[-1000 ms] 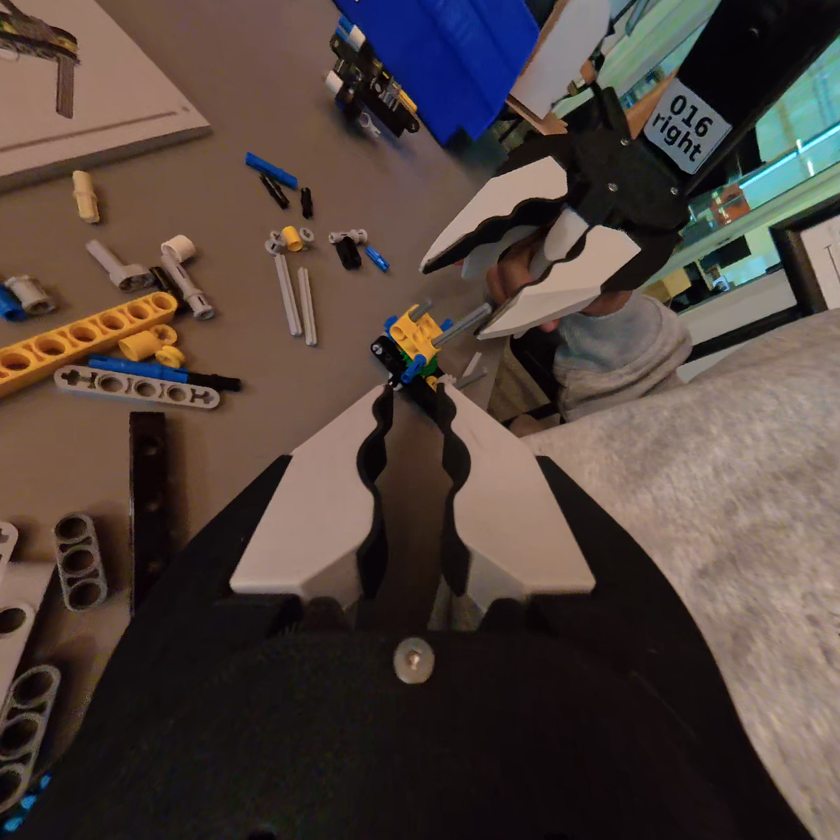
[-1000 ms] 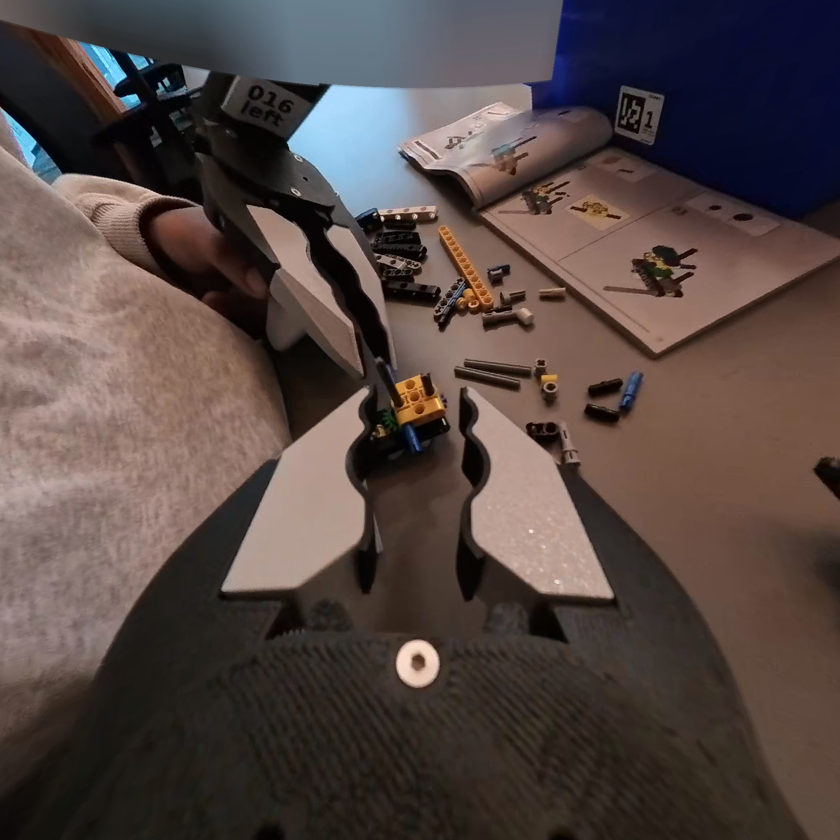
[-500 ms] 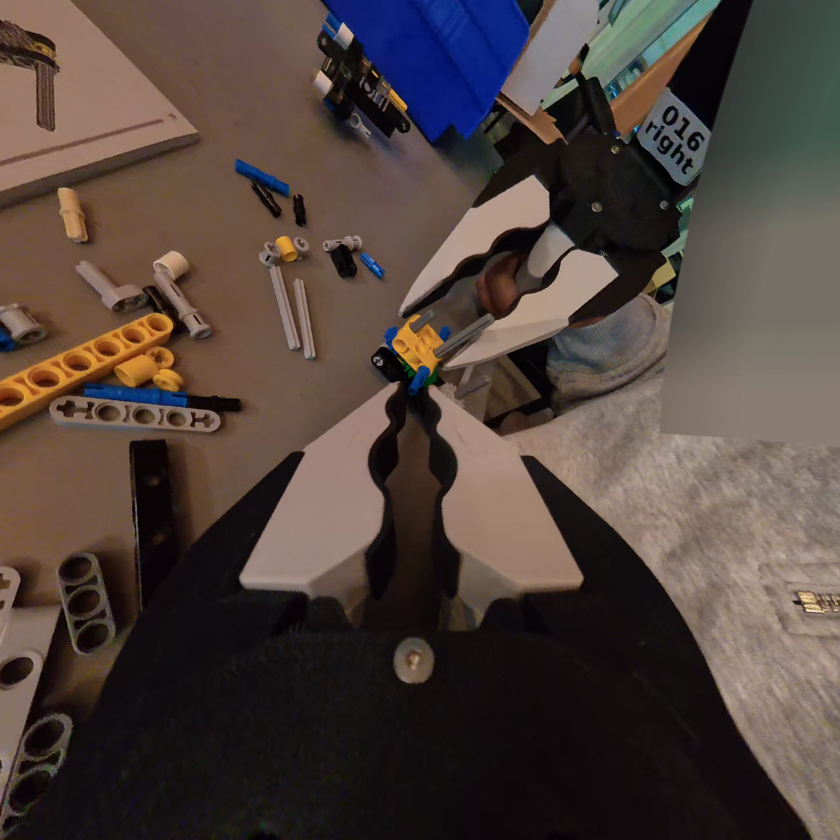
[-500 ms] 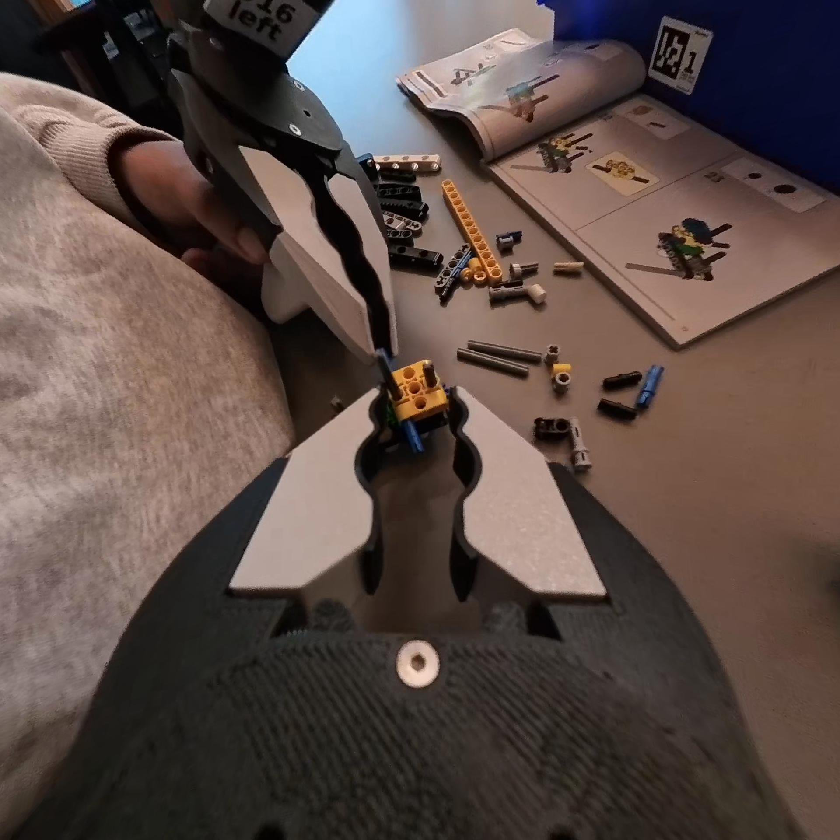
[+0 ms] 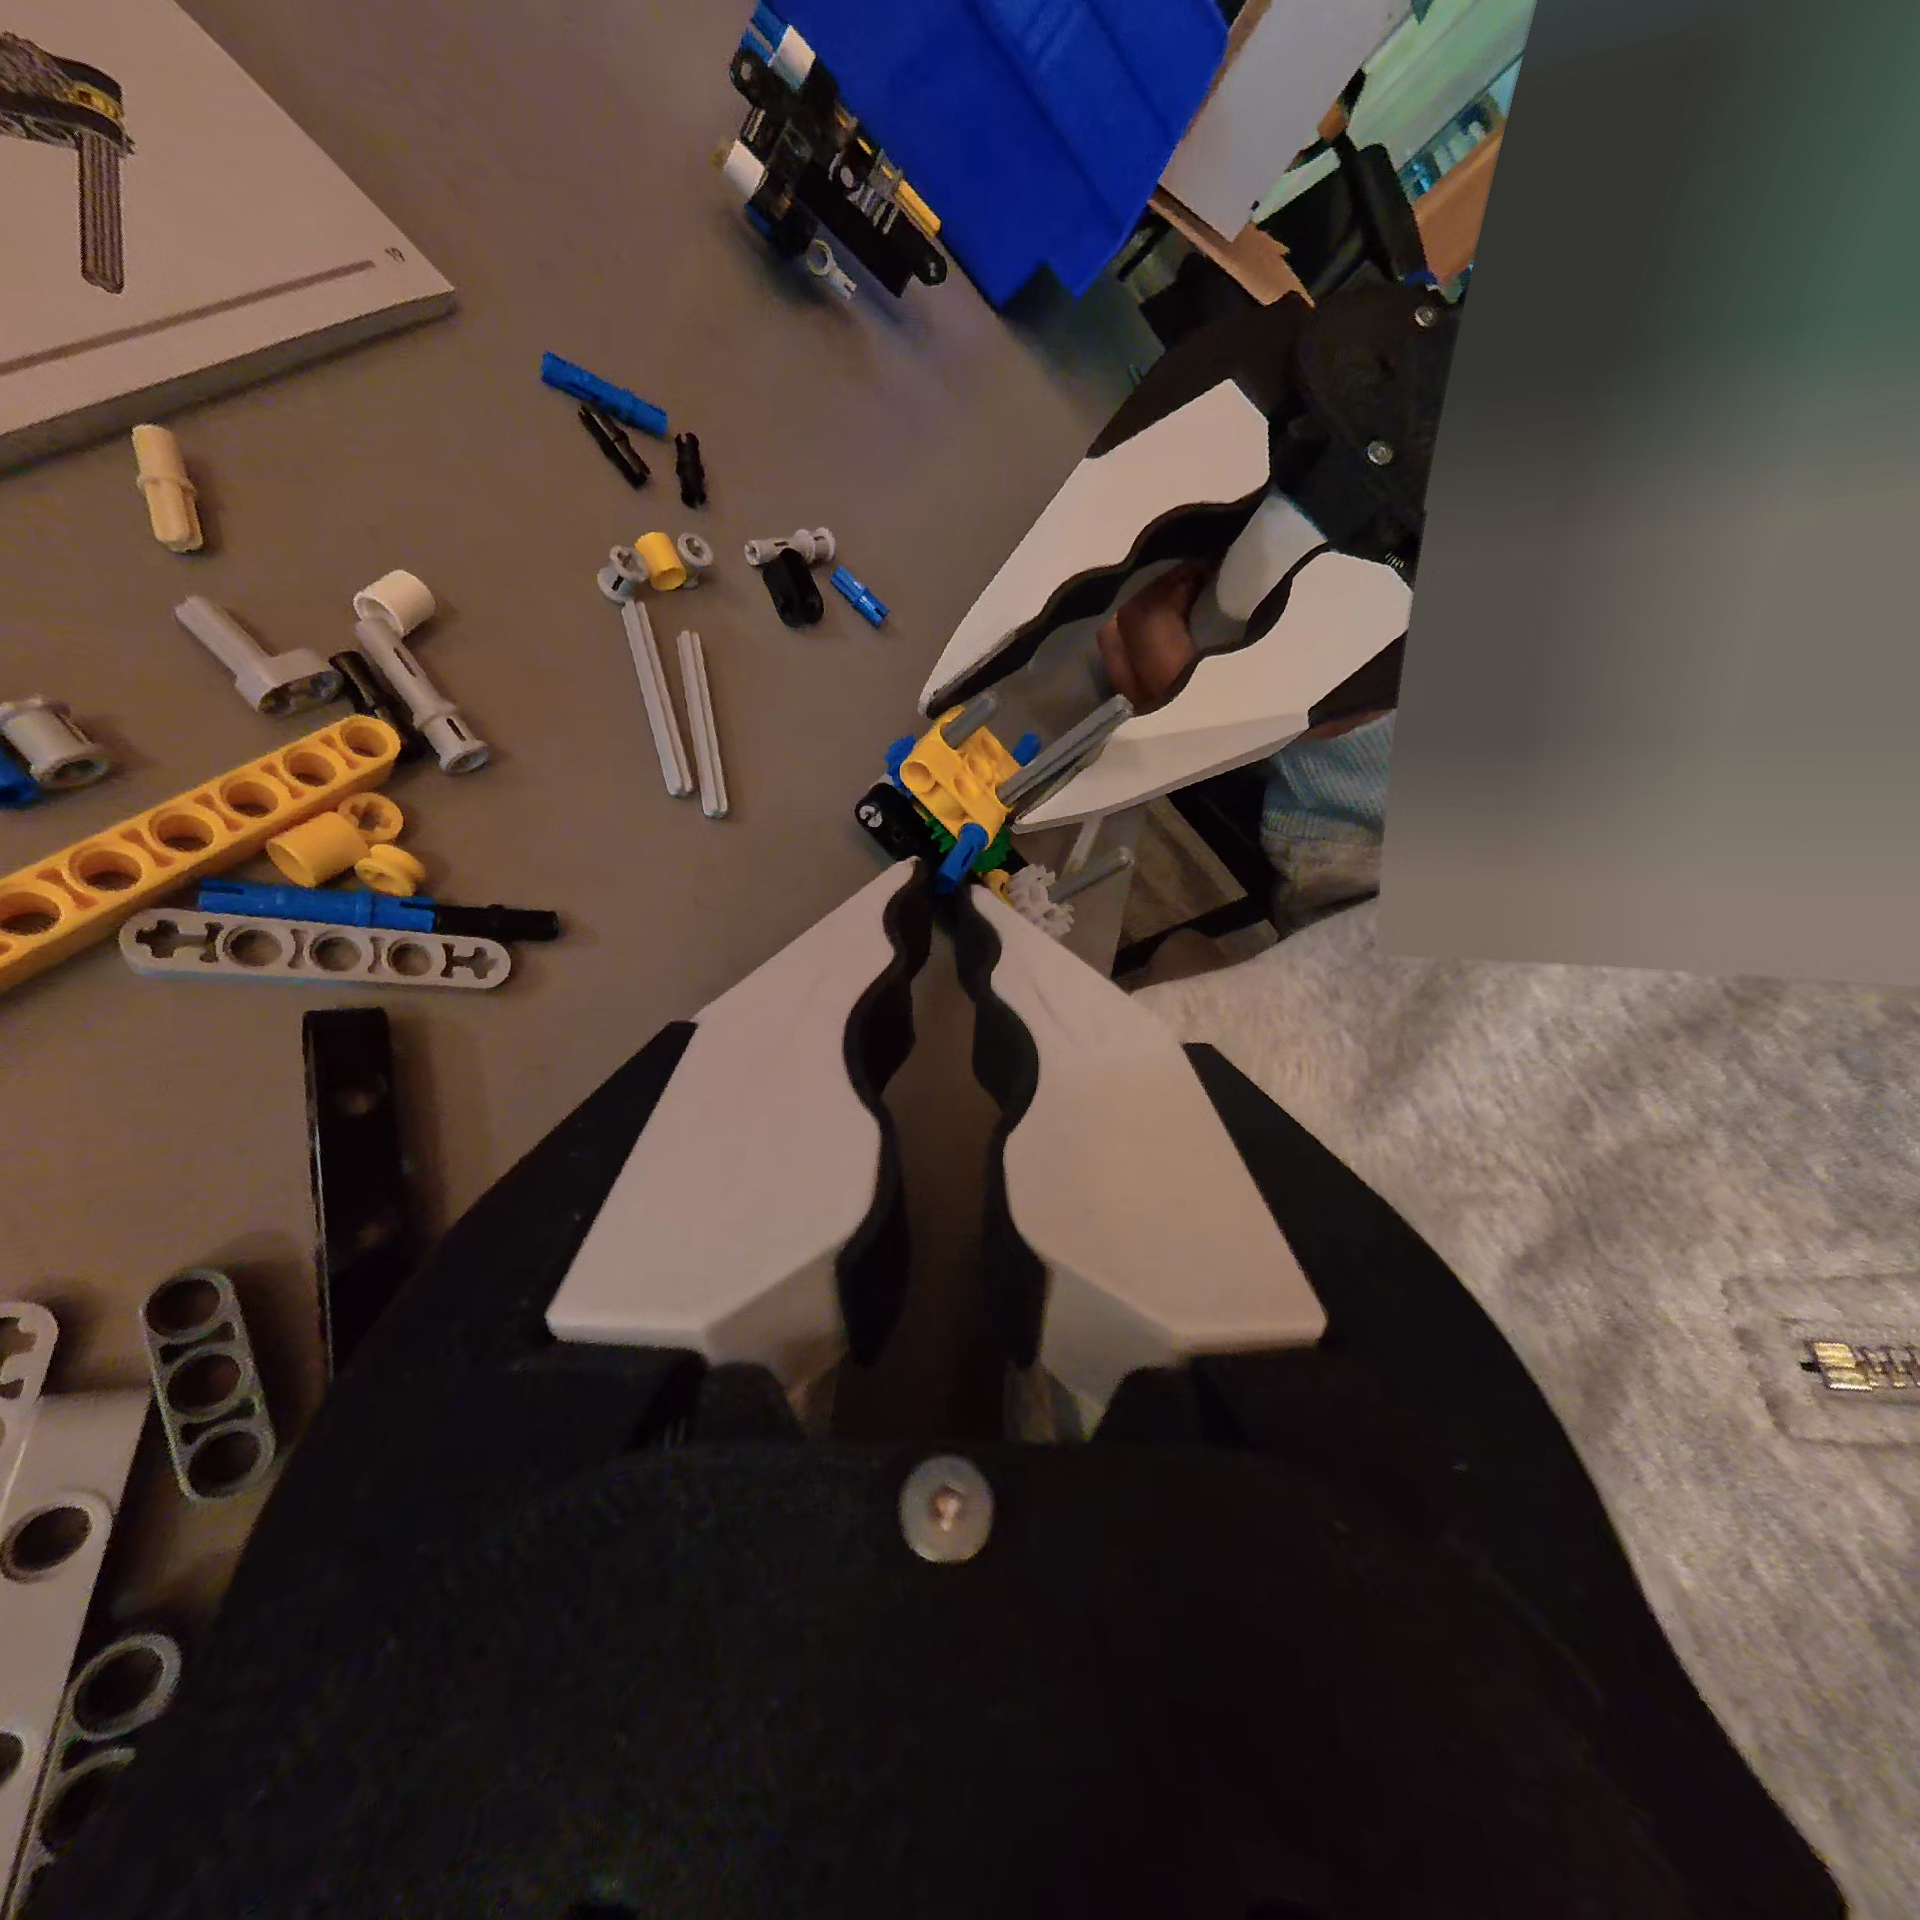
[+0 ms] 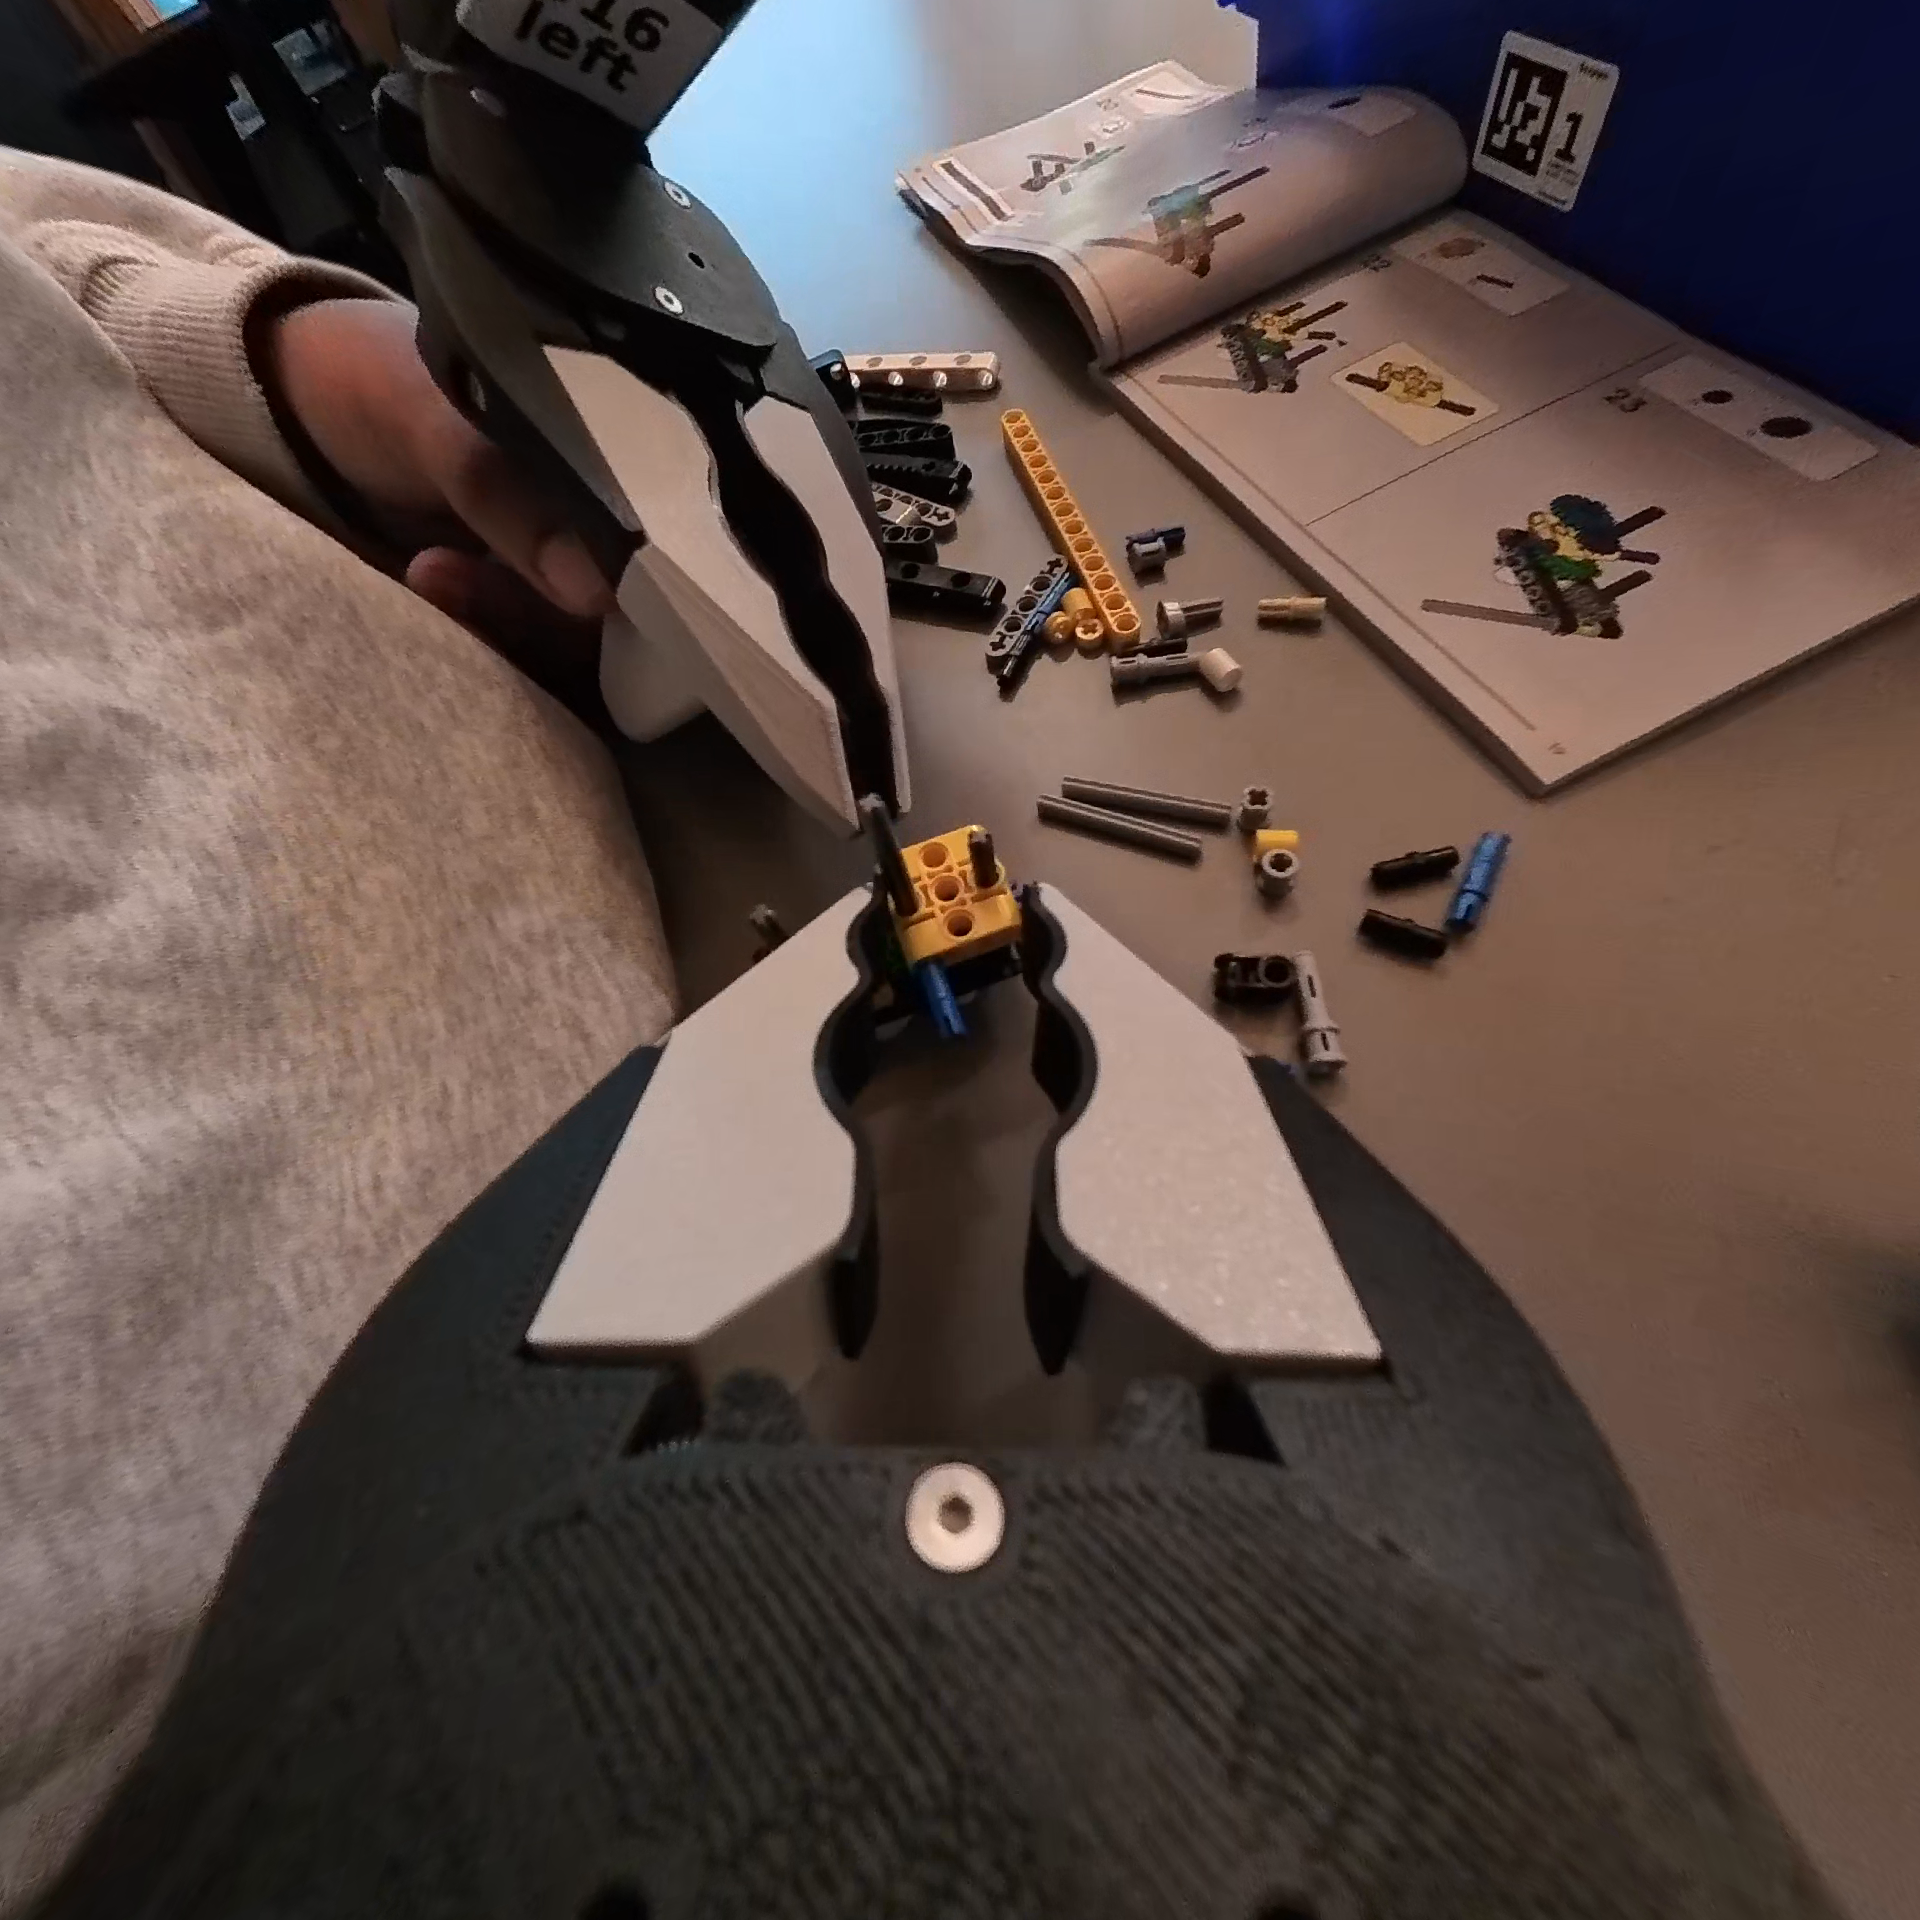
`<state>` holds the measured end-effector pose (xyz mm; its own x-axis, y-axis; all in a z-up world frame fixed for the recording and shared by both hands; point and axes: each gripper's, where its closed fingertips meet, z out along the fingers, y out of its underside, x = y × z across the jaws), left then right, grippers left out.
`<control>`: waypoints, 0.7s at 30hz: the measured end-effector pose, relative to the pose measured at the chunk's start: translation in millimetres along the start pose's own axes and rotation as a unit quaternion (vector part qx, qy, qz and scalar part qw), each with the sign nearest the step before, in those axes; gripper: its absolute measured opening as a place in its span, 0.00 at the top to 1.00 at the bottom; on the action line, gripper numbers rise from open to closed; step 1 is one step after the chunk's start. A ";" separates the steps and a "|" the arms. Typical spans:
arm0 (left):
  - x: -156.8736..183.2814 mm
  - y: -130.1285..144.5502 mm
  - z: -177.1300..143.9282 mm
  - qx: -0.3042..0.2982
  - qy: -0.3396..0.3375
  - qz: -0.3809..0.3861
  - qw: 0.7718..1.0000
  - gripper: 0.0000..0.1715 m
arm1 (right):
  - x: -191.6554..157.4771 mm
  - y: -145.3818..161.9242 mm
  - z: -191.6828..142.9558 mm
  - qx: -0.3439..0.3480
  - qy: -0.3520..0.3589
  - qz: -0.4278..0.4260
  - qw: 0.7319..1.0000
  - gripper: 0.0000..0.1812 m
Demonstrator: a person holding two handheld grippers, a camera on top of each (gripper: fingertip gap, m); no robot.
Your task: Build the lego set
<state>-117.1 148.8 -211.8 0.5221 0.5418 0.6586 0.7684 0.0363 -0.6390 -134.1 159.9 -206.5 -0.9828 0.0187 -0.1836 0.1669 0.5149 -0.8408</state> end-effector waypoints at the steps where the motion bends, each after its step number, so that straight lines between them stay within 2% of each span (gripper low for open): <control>1: -0.5 0.7 0.2 -0.002 -0.004 0.001 1.000 0.99 | 0.1 -0.1 -0.1 0.000 0.000 0.000 1.000 0.87; 3: 0.2 1.1 0.4 -0.004 -0.002 0.003 1.000 0.98 | -0.3 -0.4 -0.5 0.001 -0.002 0.000 1.000 0.87; 7: 3.9 2.4 0.0 -0.012 0.028 -0.018 0.999 0.86 | -0.9 -1.3 -1.4 0.005 -0.004 0.000 1.000 0.87; 10: 3.6 -1.7 -3.7 -0.001 0.064 -0.096 0.993 0.90 | -1.2 -1.2 -1.5 0.004 -0.003 -0.002 1.000 0.87; 13: 0.7 -5.7 -7.8 0.013 0.086 -0.152 0.985 0.99 | -1.5 -1.4 -1.7 0.005 -0.003 -0.004 1.000 0.87; 17: 1.3 -6.6 -7.7 0.010 0.106 -0.190 0.976 0.97 | -2.1 -1.7 -1.7 0.005 -0.003 -0.008 1.000 0.87; 21: 4.7 -2.9 -4.2 -0.014 0.113 -0.195 0.974 0.92 | -2.1 -3.3 -2.8 0.011 0.000 -0.015 1.000 0.87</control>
<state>-115.4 147.7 -205.2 0.2536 0.2922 0.9221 0.9331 0.1774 -0.3129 -132.7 160.6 -201.9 -0.9876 0.0039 -0.1572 0.1384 0.4968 -0.8568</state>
